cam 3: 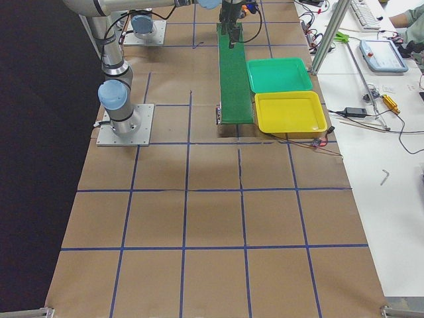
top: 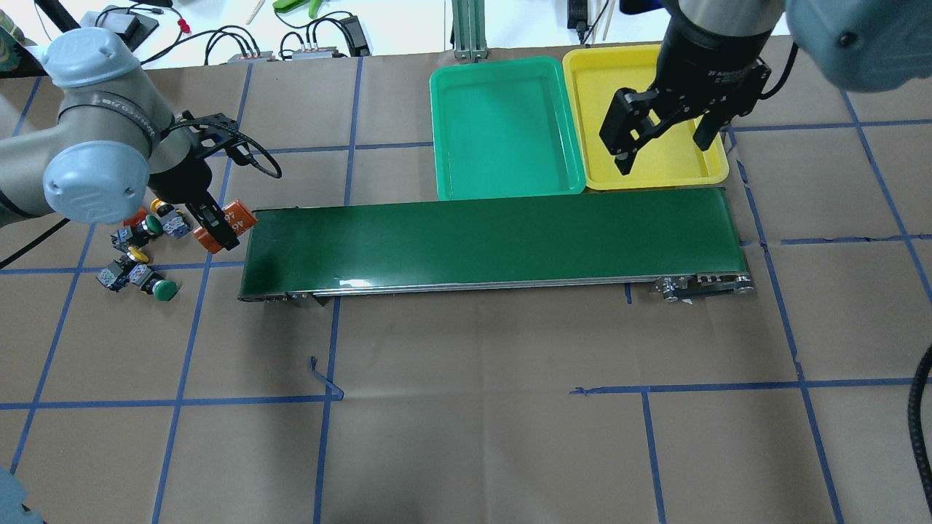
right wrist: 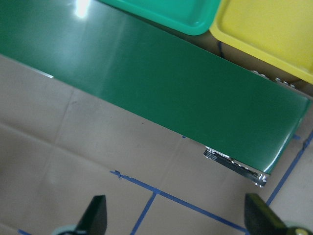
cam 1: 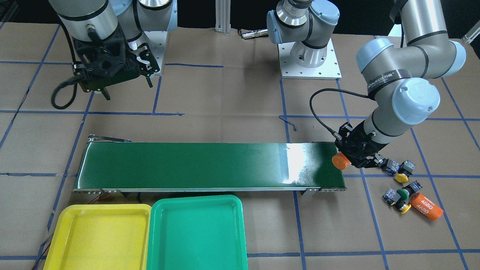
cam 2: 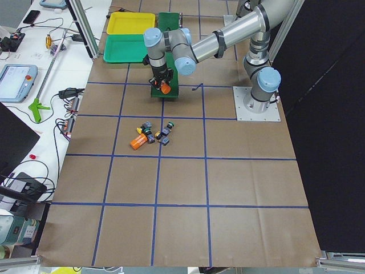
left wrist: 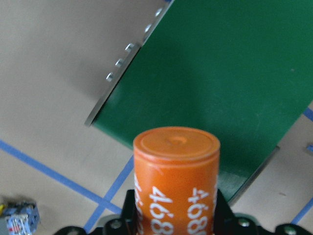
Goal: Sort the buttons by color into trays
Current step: 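Carry the orange cylinder over the near end of the green conveyor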
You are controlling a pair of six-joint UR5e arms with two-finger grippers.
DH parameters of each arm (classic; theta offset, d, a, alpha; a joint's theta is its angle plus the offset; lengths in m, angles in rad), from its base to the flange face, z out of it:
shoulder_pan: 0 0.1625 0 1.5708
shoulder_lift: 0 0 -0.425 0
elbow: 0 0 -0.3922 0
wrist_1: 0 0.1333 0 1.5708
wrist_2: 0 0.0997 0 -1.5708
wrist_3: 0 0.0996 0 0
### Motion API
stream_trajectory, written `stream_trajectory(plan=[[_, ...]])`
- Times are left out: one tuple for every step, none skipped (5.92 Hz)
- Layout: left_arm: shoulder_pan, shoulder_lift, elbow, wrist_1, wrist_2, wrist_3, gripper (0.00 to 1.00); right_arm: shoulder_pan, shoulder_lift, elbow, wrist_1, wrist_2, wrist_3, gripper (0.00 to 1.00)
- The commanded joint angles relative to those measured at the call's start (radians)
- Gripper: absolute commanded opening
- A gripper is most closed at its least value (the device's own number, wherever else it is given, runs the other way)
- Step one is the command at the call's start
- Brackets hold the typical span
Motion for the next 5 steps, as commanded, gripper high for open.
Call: stream_trajectory(plan=[[-0.09, -0.009, 0.007, 0.024, 0.0, 0.288, 0.01, 0.03, 0.009, 0.024, -0.008, -0.013, -0.511, 1.0], [-0.111, -0.022, -0.019, 0.087, -0.003, 0.387, 0.01, 0.03, 0.017, 0.046, -0.05, -0.012, -0.78, 1.0], [-0.128, -0.038, -0.019, 0.096, -0.003, 0.394, 0.03, 0.032, 0.017, 0.11, -0.202, -0.012, -0.928, 1.0], [-0.157, -0.032, -0.04, 0.099, 0.0, 0.388, 0.09, 0.03, 0.025, 0.188, -0.331, -0.005, -1.047, 1.0], [-0.163, -0.032, -0.046, 0.101, 0.0, 0.382, 0.5, 0.03, 0.01, 0.216, -0.375, -0.004, -1.054, 1.0]])
